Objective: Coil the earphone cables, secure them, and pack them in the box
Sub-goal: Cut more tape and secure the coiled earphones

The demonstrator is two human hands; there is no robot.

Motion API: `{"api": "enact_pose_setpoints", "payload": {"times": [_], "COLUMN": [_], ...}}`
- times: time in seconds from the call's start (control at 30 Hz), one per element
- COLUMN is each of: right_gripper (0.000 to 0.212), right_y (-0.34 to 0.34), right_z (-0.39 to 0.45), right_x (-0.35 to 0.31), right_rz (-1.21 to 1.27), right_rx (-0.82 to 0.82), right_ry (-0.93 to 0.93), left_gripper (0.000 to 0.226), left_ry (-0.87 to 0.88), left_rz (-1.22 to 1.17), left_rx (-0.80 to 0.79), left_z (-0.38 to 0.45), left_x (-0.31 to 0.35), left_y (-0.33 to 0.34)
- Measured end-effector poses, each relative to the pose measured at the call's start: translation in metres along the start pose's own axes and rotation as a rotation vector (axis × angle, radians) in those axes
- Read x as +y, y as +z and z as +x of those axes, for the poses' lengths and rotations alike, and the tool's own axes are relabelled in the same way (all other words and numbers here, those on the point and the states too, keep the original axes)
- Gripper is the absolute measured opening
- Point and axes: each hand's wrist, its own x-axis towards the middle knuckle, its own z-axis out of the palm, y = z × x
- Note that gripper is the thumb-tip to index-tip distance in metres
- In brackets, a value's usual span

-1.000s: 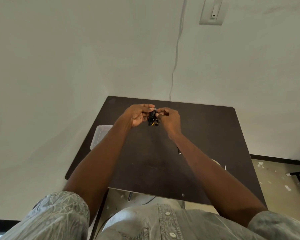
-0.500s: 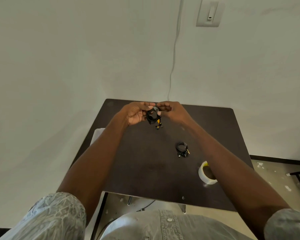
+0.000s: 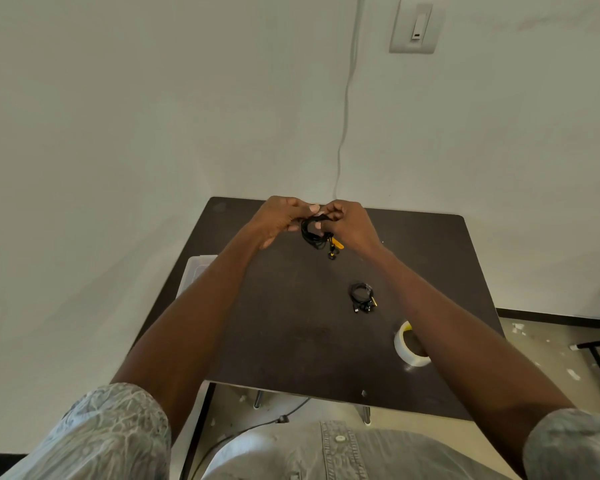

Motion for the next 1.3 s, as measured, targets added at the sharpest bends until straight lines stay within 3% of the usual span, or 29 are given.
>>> {"api": "enact_pose_setpoints", "payload": {"times": [0.13,0.33,0.57,0.8,0.93,1.3], "right_gripper": [0.025,0.03,0.036,0.03,0.022,0.022], "right_y": [-0.003,-0.01,-0.022,-0.025,-0.024,-0.018], "right_z": [0.002,0.0,-0.001,0.0,0.0,0.001], "right_x": [0.002,0.0,-0.007,-0.002,0.003,0.015], "right_rz": [-0.042,-0.097,-0.086,0.028,0.078,0.183], "right_rx": [-0.012,-0.05,-0.211,-0.141,-0.094,-0.068], "right_ry": [0.014,0.001,0.021,0.08,0.114,0.146], "left_gripper": [0.037,0.022,0.016,0.015,0.019,0.019], "left_ry": [0.064,0.101,0.155,0.181,0.217,0.425], "left_rz": [0.16,0.241,0.36,0.448,0.475,0.543], "left_rx": [0.015,-0.008,-0.055,-0.115,-0.086,0.203], "left_z": [-0.001,-0.004,-0.003,0.003,0.008,0.003], "left_x": [0.002,0.006,0.01,0.008,0.002,-0.025], "left_y": [0.001,0.004,0.003,0.004,0.003,0.012]}}
